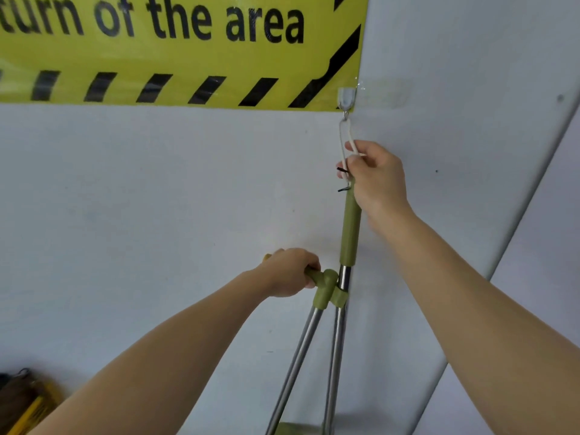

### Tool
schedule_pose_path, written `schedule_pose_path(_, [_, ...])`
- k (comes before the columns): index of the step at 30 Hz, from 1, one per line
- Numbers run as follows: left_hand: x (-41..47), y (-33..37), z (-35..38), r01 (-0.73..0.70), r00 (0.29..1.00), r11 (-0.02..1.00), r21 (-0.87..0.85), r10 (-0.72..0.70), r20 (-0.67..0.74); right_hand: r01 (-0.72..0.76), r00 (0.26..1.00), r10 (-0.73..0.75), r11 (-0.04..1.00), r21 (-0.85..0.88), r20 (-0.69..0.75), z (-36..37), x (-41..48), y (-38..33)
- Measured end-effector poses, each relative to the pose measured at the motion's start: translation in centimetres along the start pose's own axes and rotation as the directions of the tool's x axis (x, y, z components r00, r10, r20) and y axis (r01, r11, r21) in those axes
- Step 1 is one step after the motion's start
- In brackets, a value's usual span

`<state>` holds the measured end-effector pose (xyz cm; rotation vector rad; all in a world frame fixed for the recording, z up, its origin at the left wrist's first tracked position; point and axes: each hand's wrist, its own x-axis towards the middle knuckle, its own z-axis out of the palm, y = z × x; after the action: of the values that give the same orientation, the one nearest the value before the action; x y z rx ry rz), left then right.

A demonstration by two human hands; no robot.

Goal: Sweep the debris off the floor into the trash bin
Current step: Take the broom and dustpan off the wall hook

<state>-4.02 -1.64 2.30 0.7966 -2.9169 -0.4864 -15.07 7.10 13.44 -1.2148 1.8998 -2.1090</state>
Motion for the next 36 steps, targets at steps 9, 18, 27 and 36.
schedule_pose_path(9, [-2.1,1.8,-3.0,0.054,0.995,0.998,-0.021,-0.055,-0.08,-0.03,0.999,0.024,0.976,0.218,0.032,-0.7,1.1,-4.0])
schedule_pose_path(18, [-5.8,2.7,-2.9,0.174,0.975,0.982,-0.068,-0.181,-0.13,-0.508,0.823,0.515,0.856,-0.096,0.239,-2.9,-2.0,-2.6])
schedule_pose_path(27, [-14.4,3.4,1.8,0.397,0.898,0.911,-0.111,-0.411,-0.16,-0.556,0.383,0.672,0.716,-0.422,0.634,-2.3,-9.1,-0.6])
schedule_pose_path(36, [-24.6,4.9,7.3,0.631,0.736,0.759,-0.164,-0.652,-0.183,-0.48,0.102,0.72,0.64,-0.6,0.686,0.6,-19.6,1.1])
